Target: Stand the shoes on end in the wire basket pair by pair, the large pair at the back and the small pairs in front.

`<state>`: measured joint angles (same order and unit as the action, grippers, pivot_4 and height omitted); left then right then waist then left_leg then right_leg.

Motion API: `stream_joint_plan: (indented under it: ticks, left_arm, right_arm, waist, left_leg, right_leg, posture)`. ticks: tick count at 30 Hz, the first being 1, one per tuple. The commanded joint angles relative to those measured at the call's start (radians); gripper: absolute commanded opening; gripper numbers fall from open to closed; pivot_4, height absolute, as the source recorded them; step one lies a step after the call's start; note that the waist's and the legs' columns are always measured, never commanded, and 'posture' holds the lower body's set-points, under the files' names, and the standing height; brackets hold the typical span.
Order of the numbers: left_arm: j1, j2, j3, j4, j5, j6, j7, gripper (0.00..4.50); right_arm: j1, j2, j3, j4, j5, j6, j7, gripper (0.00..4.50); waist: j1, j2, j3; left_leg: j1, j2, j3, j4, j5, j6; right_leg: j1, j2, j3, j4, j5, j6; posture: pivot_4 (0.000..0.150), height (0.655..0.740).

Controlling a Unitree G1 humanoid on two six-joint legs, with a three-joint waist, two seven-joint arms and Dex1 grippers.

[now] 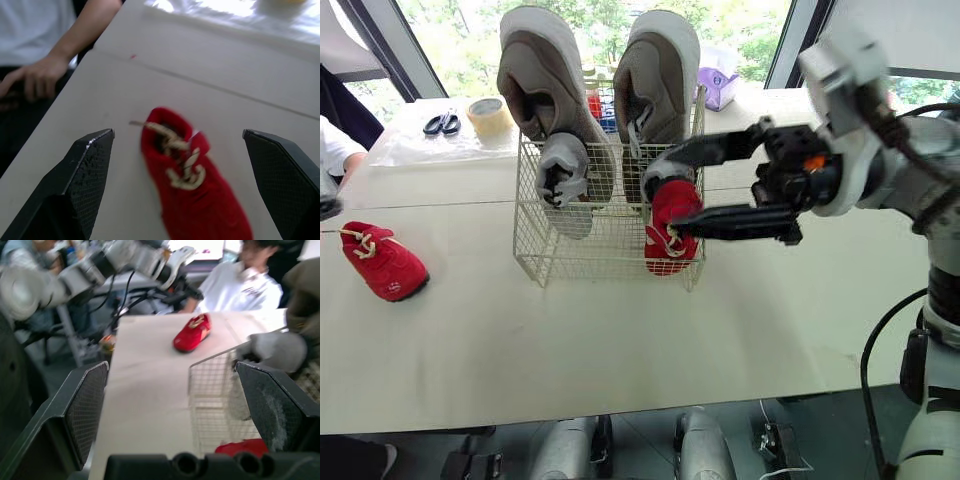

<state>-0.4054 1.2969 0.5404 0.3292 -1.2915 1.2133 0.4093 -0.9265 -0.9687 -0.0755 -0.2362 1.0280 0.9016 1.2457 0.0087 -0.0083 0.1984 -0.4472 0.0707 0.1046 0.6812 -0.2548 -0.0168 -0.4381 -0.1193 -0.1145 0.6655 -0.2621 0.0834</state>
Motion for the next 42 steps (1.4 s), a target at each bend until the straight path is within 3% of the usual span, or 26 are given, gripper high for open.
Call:
stream_joint_plan:
  ticks: [1,9,14,18,24,26,31,33,35,36,39,42]
  left_arm:
    - [-0.14,0.012,0.062,0.108,0.008,0.121,0.127,4.26]
    - [-0.394,-0.08,-0.031,0.336,0.266,0.134,0.077,4.26]
    - [-0.499,-0.149,-0.145,0.539,0.478,0.027,-0.085,4.26]
    - [-0.574,-0.231,-0.252,0.732,0.653,-0.173,-0.254,3.14]
    - [-0.684,-0.241,-0.271,0.812,0.781,-0.182,-0.362,0.07]
    - [-0.718,-0.228,-0.239,0.792,0.784,-0.14,-0.369,0.03]
    - [-0.727,-0.21,-0.139,0.614,0.765,0.023,-0.348,0.03]
    - [-0.598,-0.248,-0.032,0.228,0.702,0.1,-0.352,0.03]
    - [-0.361,-0.361,0.123,-0.393,0.642,-0.04,-0.397,0.03]
    - [-0.295,-0.435,0.208,-0.606,0.576,-0.06,-0.401,0.03]
    - [-0.207,-0.646,0.346,-0.951,0.377,-0.103,-0.353,0.03]
    - [-0.141,-0.754,0.309,-1.128,0.319,-0.183,-0.318,0.03]
  right_arm:
    - [-0.042,-0.009,0.022,0.036,-0.082,-0.073,0.077,4.48]
    - [-0.005,0.006,0.014,0.013,-0.115,-0.079,0.075,4.48]
    - [0.024,-0.005,-0.028,-0.03,-0.087,-0.049,0.031,4.48]
    - [0.049,-0.017,-0.068,-0.06,-0.072,-0.022,-0.016,4.5]
    - [0.069,-0.046,-0.108,-0.081,-0.044,0.022,-0.048,4.5]
    - [0.078,-0.054,-0.104,-0.077,-0.054,0.018,-0.046,4.5]
    - [0.07,-0.057,-0.098,-0.034,-0.069,0.014,-0.027,4.5]
    - [0.049,-0.053,-0.092,0.004,-0.077,0.015,-0.023,4.5]
    - [0.031,-0.051,-0.085,0.049,-0.087,0.017,-0.014,4.5]
    - [0.025,-0.05,-0.079,0.069,-0.093,0.015,-0.007,4.5]
    - [0.002,-0.035,-0.057,0.119,-0.11,0.013,0.01,4.5]
    - [-0.018,-0.014,-0.037,0.155,-0.118,0.023,0.017,4.5]
  waist:
    - [0.006,-0.003,0.0]
    - [0.004,-0.01,-0.002]
    - [0.004,-0.011,-0.002]
    - [0.007,-0.013,-0.003]
    - [0.003,-0.013,-0.003]
    - [0.002,-0.014,-0.003]
    - [0.003,-0.015,-0.003]
    - [0.0,-0.016,-0.002]
    - [-0.003,-0.017,-0.002]
    - [-0.004,-0.017,-0.002]
    - [0.002,-0.02,-0.002]
    - [0.002,-0.02,-0.003]
  left_leg:
    - [0.0,0.0,0.0,0.0,0.0,0.0]
    - [0.0,0.0,0.0,0.001,0.005,-0.009]
    - [-0.001,0.0,0.0,0.001,0.005,-0.009]
    - [0.001,0.0,0.001,0.001,0.005,-0.009]
    - [0.002,0.0,0.001,0.002,0.005,-0.009]
    - [0.001,0.0,0.001,0.002,0.005,-0.009]
    - [-0.001,0.0,0.0,0.003,0.005,-0.009]
    - [-0.002,0.0,0.0,0.003,0.005,-0.008]
    - [-0.003,0.0,0.0,0.004,0.005,-0.008]
    - [-0.003,0.0,0.0,0.004,0.005,-0.008]
    - [-0.005,0.0,-0.001,0.005,0.005,-0.008]
    - [0.002,-0.001,0.0,0.005,0.005,-0.008]
  right_leg:
    - [0.0,0.0,0.0,0.0,0.0,0.0]
    - [0.0,0.0,-0.001,0.003,0.0,0.0]
    - [-0.001,0.0,-0.001,0.004,0.0,0.0]
    - [0.0,0.0,-0.001,0.004,0.0,0.0]
    - [0.0,0.0,-0.001,0.006,0.0,0.0]
    - [0.0,0.0,-0.001,0.006,0.0,0.0]
    - [-0.002,0.0,-0.001,0.006,0.0,0.0]
    - [-0.002,0.0,-0.001,0.006,0.0,0.0]
    - [-0.002,-0.001,0.0,0.006,0.0,0.0]
    - [-0.002,-0.001,0.001,0.006,0.0,0.0]
    - [-0.001,-0.003,0.0,0.003,0.001,0.001]
    - [0.004,-0.003,0.0,0.003,0.001,0.001]
  posture:
    - [0.15,0.6938]
    - [0.15,0.6938]
    - [0.15,0.6938]
    - [0.15,0.6938]
    - [0.15,0.6938]
    - [0.15,0.6938]
    - [0.15,0.6938]
    - [0.15,0.6938]
    - [0.15,0.6938]
    - [0.15,0.6938]
    - [0.15,0.6938]
    - [0.15,0.6938]
